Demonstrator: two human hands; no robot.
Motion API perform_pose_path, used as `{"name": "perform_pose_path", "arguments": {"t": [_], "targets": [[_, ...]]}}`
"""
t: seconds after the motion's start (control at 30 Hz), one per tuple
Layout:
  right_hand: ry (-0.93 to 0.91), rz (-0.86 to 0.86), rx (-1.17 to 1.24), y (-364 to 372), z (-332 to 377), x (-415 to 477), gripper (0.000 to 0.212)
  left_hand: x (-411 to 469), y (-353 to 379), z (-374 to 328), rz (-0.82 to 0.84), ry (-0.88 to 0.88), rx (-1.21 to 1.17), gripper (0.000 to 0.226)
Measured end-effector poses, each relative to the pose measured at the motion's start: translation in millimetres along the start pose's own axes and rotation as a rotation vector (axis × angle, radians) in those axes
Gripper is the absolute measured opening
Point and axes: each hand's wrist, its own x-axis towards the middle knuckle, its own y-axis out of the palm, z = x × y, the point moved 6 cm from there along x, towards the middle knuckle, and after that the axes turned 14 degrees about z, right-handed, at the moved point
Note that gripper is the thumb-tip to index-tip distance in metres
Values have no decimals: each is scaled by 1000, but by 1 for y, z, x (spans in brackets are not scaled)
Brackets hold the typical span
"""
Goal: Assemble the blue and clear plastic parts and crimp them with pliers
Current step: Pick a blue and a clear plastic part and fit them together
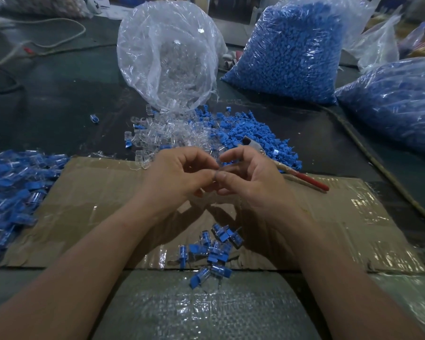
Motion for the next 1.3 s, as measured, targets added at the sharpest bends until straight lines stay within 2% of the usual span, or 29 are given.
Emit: {"name": "perform_pose_path", "arguments": {"t": [0.17, 0.3, 0.4, 0.5, 0.7, 0.97, 1.3], "targets": [[-30, -19, -18, -2, 1, 0, 17, 0, 0, 3, 21, -26, -164, 22], [-129, -41, -118, 0, 10, -1, 25, 1, -5, 7, -15, -49, -265, 10], [-205, -56, -151, 3, 16, -5, 31, 1, -4, 10, -16, -70, -286, 14], [-235, -89, -231, 3, 17, -6, 31, 1, -2, 11, 12, -84, -331, 10], [-291, -130, -334, 0, 18, -6, 31, 1, -1, 14, 36, -110, -405, 17], [-357, -130, -364, -2, 18, -7, 26, 2, 1, 13, 58, -121, -406, 16], [-378, -190, -400, -9, 19, -10, 31, 2, 3, 12, 110, -95, -554, 12]]}}
